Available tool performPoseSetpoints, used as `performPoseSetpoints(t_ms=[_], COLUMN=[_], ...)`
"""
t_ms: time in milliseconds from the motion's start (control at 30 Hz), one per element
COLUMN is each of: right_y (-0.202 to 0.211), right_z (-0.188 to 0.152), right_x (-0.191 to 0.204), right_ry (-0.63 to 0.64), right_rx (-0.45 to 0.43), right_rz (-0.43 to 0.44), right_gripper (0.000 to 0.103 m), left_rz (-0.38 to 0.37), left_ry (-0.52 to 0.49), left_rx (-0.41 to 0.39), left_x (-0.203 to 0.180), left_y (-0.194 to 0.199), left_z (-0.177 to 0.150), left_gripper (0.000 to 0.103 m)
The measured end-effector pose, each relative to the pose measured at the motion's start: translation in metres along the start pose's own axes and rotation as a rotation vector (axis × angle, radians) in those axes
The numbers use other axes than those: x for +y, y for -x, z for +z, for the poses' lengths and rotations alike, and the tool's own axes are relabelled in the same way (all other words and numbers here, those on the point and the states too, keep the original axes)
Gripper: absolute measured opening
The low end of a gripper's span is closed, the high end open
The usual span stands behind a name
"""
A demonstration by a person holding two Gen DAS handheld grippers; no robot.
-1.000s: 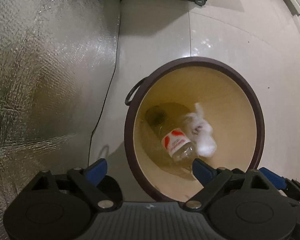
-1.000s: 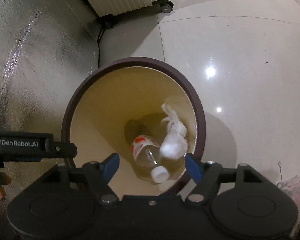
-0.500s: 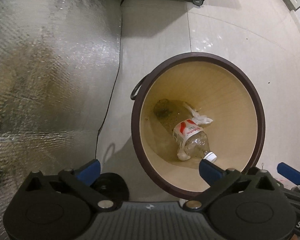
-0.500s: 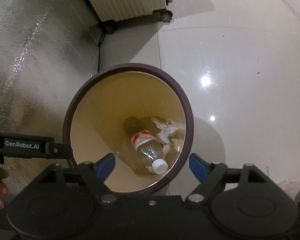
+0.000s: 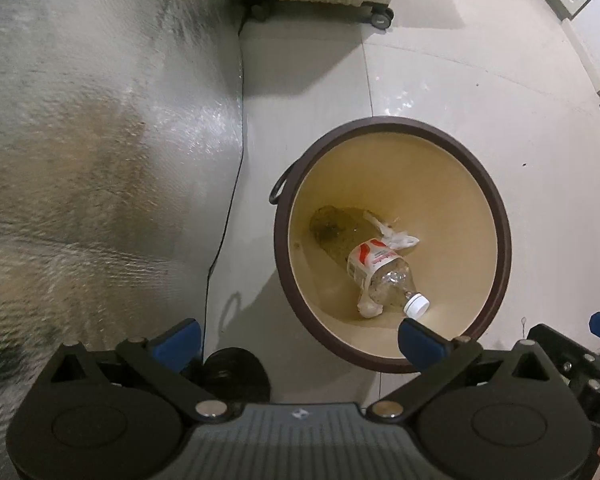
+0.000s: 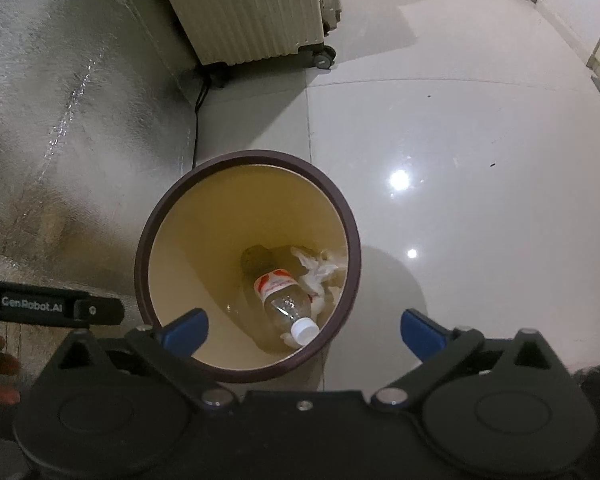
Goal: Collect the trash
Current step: 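Raise both tools away from the wastebasket and return to the table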
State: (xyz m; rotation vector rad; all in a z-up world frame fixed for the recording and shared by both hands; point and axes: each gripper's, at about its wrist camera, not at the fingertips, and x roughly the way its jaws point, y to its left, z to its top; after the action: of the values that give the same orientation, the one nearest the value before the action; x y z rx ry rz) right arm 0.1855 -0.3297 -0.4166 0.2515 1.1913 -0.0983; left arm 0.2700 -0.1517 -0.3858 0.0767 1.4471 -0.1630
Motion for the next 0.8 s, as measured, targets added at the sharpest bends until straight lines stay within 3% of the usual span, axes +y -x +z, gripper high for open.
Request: performPoseSetpoints(t_ms=[433, 800], right_y=[0.068, 0.152], right_z=[-0.009, -0.029], right_x=[0.0, 0.001], right_ry=[-0.016, -0.036], right_rx=[-0.078, -0.183], right_rz=[-0.025, -0.037], right_gripper=[0.103, 0.103], left_rz=[0.007, -0.04], left_ry=[-0.022, -0.038], left_rx=[-0.128, -0.239], left_x=[0.007, 0.003], left_y=[0.061, 0.136], left_z=[-0.033, -0.073], left_gripper=[0.103, 0.103])
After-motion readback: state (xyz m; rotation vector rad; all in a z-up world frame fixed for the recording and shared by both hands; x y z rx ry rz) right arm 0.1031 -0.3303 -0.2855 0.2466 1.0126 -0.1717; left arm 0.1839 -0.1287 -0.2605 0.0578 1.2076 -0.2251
